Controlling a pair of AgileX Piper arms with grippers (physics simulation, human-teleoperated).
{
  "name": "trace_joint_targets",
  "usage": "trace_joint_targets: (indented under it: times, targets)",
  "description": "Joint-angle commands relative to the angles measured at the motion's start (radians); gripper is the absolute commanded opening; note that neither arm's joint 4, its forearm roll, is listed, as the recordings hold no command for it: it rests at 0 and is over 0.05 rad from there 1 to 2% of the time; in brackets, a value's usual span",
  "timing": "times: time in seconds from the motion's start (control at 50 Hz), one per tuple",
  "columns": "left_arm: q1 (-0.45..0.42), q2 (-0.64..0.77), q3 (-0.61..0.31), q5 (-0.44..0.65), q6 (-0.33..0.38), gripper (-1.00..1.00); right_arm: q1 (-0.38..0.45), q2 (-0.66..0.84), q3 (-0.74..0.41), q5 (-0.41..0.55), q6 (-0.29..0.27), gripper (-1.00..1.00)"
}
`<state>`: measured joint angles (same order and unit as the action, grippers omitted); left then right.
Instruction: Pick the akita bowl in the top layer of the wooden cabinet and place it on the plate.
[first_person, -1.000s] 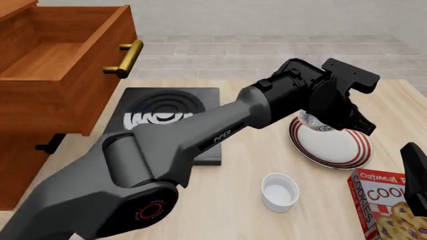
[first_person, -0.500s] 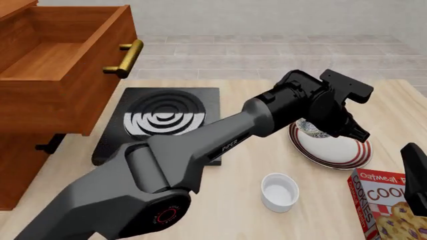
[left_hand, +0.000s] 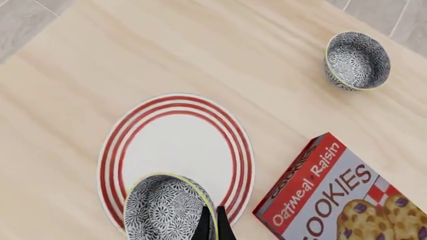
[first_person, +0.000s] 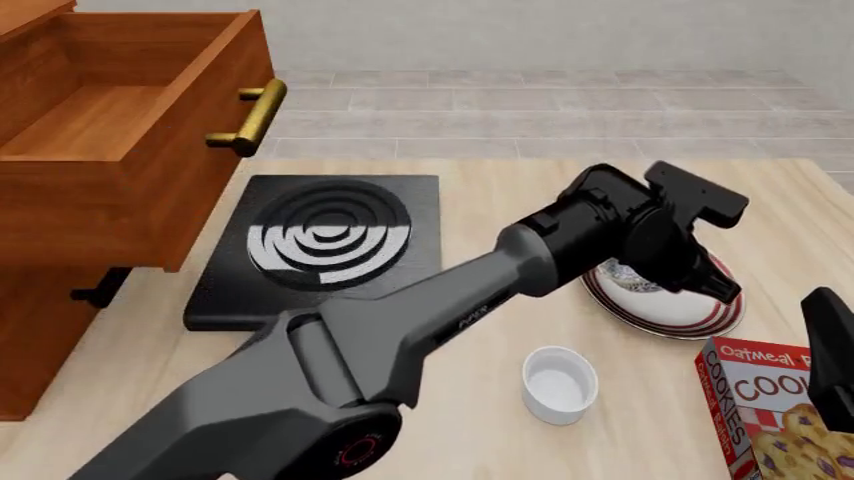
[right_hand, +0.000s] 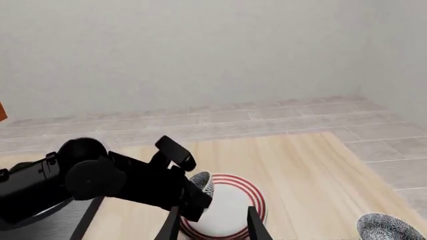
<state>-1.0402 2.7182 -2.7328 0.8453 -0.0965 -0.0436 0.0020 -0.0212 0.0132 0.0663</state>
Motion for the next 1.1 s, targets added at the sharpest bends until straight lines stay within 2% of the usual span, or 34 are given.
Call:
trace_joint_targets:
  times: [0.02,0.1,0.22,0.38,0.66,1.1]
  targets:
    - [-0.017,-0.025,0.067,-0.061,-0.017,-1.0,-0.003,0.0,0.004,0.0,0.009,1.0]
    - [-0.021,-0.037,0.106,-0.086,-0.019,-1.0,-0.004,-0.001,0.003,0.002,0.011,1.0]
    - [-0.024,-0.034,0.106,-0.091,-0.024,-1.0,-0.004,-0.001,0.004,0.004,0.014,1.0]
    - [-0.019,0.029,-0.001,-0.042,-0.027,-1.0,-0.004,-0.002,0.005,0.004,0.016,1.0]
    - [-0.015,0.076,-0.067,-0.021,-0.038,-1.0,-0.005,-0.002,0.007,0.006,0.025,1.0]
    - [-0.015,0.108,-0.094,-0.017,-0.043,-1.0,-0.005,-0.001,0.006,0.008,0.031,1.0]
